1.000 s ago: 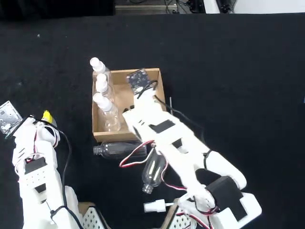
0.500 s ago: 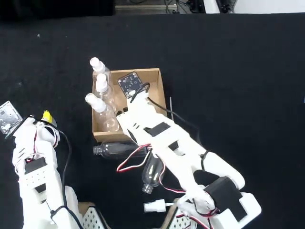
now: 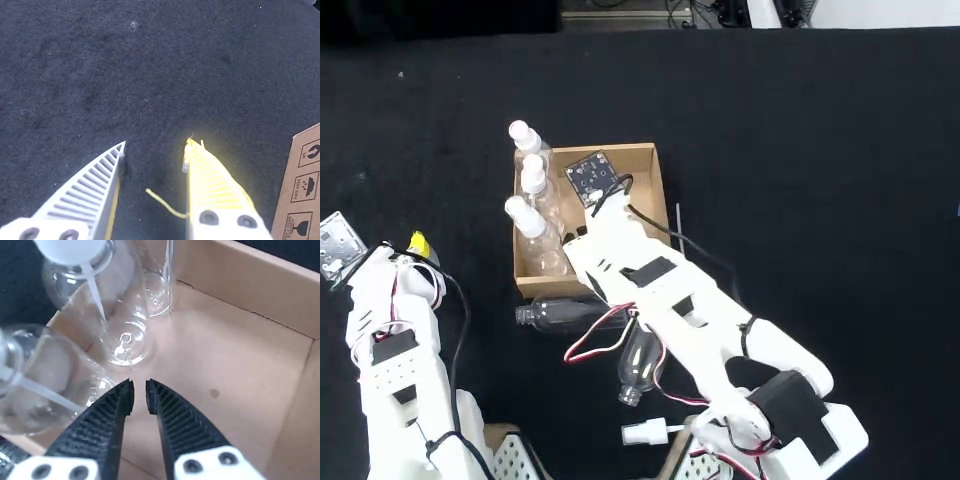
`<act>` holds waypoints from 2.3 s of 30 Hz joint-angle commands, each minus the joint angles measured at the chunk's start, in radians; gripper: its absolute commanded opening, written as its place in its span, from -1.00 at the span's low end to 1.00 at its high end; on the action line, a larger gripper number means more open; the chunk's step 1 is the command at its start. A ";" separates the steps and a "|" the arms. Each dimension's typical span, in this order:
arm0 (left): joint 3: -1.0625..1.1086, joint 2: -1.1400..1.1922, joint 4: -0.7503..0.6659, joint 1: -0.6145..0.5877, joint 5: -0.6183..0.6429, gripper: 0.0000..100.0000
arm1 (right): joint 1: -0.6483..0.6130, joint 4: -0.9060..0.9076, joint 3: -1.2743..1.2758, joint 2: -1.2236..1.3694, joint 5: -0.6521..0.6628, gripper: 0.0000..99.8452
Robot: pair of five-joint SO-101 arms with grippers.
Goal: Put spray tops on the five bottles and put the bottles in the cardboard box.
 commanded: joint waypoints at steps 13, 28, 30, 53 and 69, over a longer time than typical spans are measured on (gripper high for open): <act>-0.015 -0.026 -0.021 -0.010 0.000 -0.68 | -0.041 -0.034 -0.013 -0.002 0.002 -0.98; -0.015 -0.028 -0.021 -0.010 0.002 -0.68 | 0.041 0.048 -0.015 -0.108 -0.002 -0.98; -0.015 -0.028 -0.021 -0.010 0.002 -0.68 | 0.041 0.058 -0.018 -0.111 -0.003 -0.98; -0.015 -0.020 -0.021 -0.005 -0.002 -0.68 | 0.063 0.848 -0.541 -0.120 0.181 -0.77; -0.015 -0.020 -0.021 -0.004 -0.002 -0.68 | 0.064 1.436 -0.648 -0.136 0.741 -0.64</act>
